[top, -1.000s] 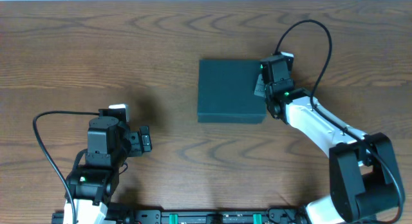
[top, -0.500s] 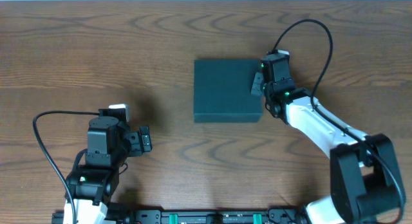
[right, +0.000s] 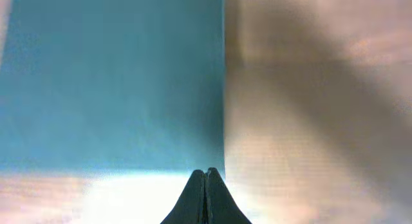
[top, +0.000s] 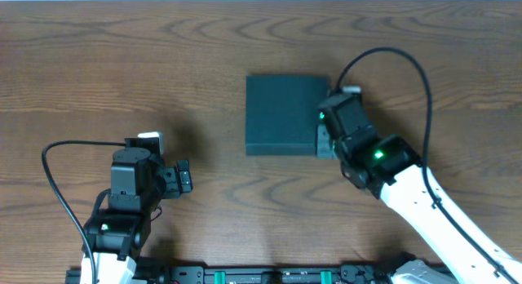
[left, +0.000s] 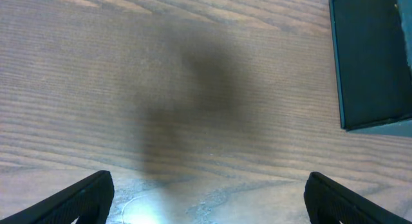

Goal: Pack container

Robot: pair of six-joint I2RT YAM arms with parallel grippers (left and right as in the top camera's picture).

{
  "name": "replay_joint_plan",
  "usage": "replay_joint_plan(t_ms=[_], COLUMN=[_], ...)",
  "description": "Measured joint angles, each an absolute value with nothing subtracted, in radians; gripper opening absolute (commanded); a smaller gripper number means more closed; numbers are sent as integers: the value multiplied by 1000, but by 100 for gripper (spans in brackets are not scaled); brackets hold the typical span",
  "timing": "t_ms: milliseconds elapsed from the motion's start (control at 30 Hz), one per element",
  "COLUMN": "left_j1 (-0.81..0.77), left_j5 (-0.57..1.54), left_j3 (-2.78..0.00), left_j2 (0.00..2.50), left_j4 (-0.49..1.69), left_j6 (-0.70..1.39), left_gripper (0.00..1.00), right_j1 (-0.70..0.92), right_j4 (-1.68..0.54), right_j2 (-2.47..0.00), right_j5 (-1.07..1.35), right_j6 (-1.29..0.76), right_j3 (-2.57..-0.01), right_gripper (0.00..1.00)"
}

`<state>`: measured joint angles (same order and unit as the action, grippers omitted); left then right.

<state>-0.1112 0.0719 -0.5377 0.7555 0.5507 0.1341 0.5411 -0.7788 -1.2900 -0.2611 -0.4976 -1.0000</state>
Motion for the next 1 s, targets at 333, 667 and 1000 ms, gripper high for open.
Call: replay_joint_plan(t_ms=[333, 667, 1000], left_j1=[-111, -111, -111], left_j5=[72, 72, 72], left_j3=[-538, -538, -538], left_j2=[756, 756, 756], left_j4=[550, 550, 550], left_j6=[134, 134, 134], left_gripper=[95, 95, 95], right_j1=[700, 699, 662], right_j4=[-652, -401, -292], right_j2=[-1318, -1520, -1609], right_j5=[-157, -67, -62], right_j6=[-560, -566, -537], right_j3=[-910, -817, -817], right_gripper=[1, 1, 1])
